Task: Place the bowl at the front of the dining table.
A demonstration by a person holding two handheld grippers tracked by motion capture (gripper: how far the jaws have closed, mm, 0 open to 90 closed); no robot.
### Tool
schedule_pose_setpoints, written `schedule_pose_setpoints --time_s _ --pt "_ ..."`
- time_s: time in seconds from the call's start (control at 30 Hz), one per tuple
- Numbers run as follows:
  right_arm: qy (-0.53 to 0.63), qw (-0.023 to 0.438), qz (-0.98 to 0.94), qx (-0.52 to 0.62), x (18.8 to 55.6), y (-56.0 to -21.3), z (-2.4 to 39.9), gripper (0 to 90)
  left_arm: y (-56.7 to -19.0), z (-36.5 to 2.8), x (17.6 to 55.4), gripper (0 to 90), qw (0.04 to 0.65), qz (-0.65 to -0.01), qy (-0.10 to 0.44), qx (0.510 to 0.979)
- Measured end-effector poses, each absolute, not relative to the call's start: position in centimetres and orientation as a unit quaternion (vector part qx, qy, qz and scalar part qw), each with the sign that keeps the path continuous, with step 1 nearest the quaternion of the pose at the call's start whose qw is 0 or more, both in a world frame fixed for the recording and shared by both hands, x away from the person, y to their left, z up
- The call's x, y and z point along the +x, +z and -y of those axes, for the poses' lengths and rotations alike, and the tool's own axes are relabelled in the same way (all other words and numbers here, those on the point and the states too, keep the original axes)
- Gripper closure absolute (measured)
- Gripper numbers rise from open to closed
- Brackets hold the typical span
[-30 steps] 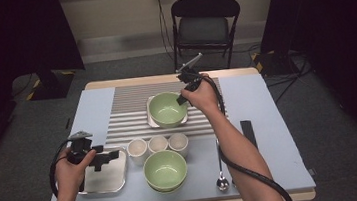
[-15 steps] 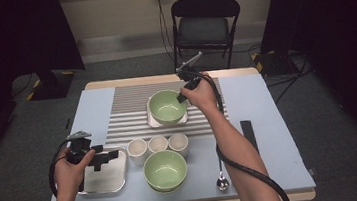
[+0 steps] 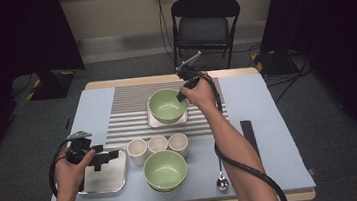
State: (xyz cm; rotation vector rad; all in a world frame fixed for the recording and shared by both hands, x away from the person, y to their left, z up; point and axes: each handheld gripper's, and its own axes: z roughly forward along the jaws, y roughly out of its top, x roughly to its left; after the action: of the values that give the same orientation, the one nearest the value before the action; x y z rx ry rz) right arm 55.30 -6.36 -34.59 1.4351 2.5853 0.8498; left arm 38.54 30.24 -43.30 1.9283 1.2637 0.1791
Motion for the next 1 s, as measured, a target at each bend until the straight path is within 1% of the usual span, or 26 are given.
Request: schedule_pose_setpoints --time_s 0.4,1.0 --pt "0.279 0.046 -0.833 0.475 55.8 -34.8 6.8 86.0 -43.2 -30.2 38.6 19.0 0.403 -0.498 0.070 0.765" --pt "0.277 0.042 -0.825 0.491 56.7 -36.2 7.0 86.0 -43.2 -30.4 38.6 19.0 0.404 -0.499 0.072 0.763"
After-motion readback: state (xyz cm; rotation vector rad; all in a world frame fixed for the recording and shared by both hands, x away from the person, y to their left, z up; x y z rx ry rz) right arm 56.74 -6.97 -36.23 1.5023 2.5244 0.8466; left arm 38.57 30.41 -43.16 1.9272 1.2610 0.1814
